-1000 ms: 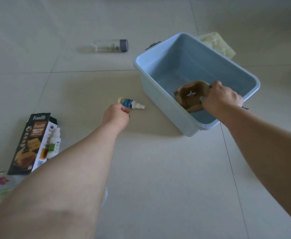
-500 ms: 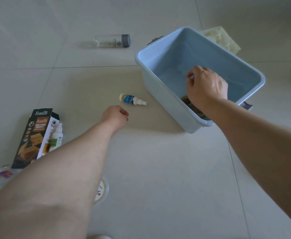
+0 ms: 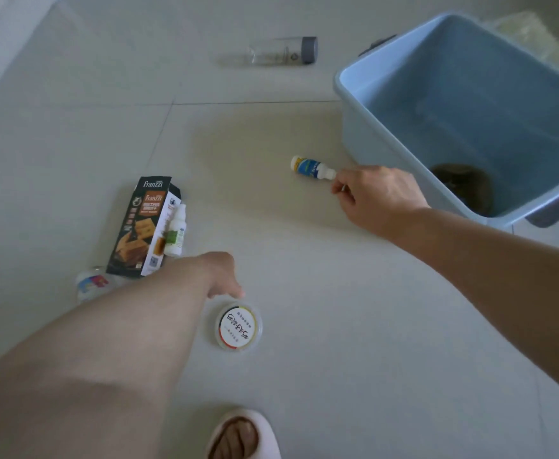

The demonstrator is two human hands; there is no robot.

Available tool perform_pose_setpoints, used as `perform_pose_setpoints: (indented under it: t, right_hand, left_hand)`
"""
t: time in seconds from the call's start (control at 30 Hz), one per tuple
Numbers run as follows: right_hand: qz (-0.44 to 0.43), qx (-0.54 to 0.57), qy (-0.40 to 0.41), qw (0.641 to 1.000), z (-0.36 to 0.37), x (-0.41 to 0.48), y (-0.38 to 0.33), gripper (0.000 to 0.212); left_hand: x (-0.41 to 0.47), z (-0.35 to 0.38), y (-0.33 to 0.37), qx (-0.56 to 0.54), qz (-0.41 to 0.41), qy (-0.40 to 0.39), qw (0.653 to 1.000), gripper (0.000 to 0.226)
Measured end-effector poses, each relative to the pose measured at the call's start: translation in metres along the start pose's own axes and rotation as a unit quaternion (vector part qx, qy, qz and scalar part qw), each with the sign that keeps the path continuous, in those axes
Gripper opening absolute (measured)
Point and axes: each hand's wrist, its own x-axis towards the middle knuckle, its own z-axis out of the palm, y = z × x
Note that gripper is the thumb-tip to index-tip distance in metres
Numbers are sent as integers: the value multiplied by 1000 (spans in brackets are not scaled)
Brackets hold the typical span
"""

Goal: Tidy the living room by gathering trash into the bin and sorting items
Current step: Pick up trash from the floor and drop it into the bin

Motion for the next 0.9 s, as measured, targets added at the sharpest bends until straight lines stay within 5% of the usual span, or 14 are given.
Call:
perform_pose_setpoints:
  t: [0.2,0.4,0.7,0.9]
  right_hand:
    - [-32,-10,-72,997,20,-7,-16,25]
    - [-65,-6,-107,992,35,-16,-32,24]
    - [-119,-35,-181,976,48,-37,-41,25]
    - [-104,-40,-169,979,39,-28,-34,27]
  left_hand:
    - [-3,36,-21,13,-29,-47,998,62]
    - [10,50,-28,115,33,73,990,90]
    - [10,70,-11,162,80,123,976,102]
    - [9,83,5,172,11,128,977,100]
